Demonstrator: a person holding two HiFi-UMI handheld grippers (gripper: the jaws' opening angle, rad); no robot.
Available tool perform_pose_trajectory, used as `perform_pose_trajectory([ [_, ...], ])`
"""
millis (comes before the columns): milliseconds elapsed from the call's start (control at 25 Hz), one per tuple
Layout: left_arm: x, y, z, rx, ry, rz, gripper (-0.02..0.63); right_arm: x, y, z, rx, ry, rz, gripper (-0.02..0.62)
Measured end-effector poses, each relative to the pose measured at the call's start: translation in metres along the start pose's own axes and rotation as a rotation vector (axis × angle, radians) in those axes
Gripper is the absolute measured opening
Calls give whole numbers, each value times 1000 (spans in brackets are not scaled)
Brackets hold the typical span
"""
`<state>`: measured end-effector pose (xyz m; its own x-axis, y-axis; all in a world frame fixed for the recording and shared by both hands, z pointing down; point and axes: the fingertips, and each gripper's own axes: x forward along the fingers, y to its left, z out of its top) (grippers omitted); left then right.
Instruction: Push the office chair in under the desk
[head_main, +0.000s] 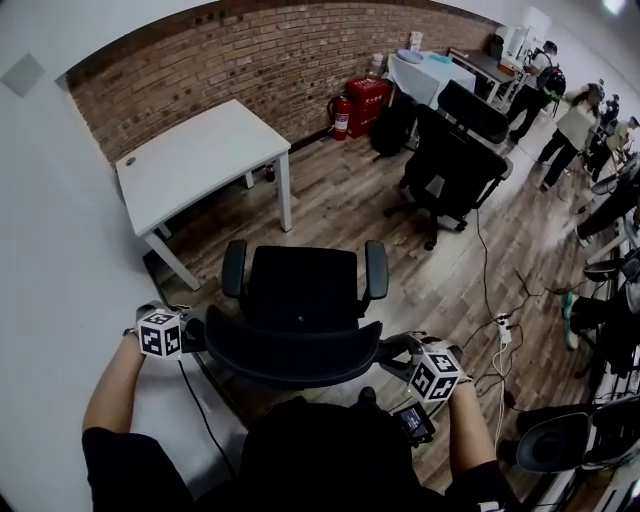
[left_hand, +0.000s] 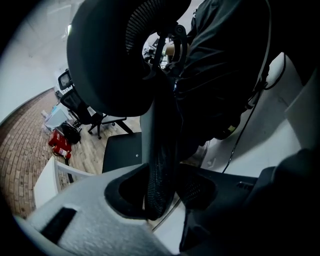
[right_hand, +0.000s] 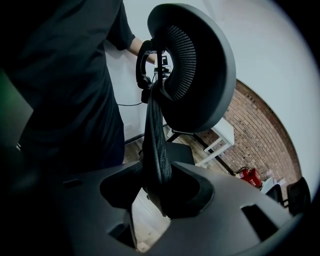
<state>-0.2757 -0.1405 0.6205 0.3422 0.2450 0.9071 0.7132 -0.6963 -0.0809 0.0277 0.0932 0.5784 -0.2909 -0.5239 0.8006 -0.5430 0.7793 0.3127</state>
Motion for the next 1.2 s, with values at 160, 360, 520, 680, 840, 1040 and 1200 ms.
perform_pose_trajectory([
  [160, 6, 0, 12, -46, 6, 30, 158, -4, -12, -12, -36, -23, 15, 158],
  [360, 15, -3, 37, -138, -18, 104, 155, -16, -26, -33, -92, -52, 42, 158],
  [520, 24, -7, 57, -218, -36, 181, 155, -21, -45, -52, -151, -72, 94, 156],
  [680, 31, -15, 78, -295, -34, 239, 155, -22, -65, -66, -212, -96, 143, 156],
  [840, 38, -17, 108, -353, -30, 289, 155, -34, -83, -84, -254, -112, 168, 160],
  [1040, 50, -21, 137, -438, -21, 372, 155, -37, -107, -104, -327, -147, 206, 163],
  [1200, 53, -21, 158, -488, -14, 424, 155, -40, -125, -112, -372, -169, 223, 164],
])
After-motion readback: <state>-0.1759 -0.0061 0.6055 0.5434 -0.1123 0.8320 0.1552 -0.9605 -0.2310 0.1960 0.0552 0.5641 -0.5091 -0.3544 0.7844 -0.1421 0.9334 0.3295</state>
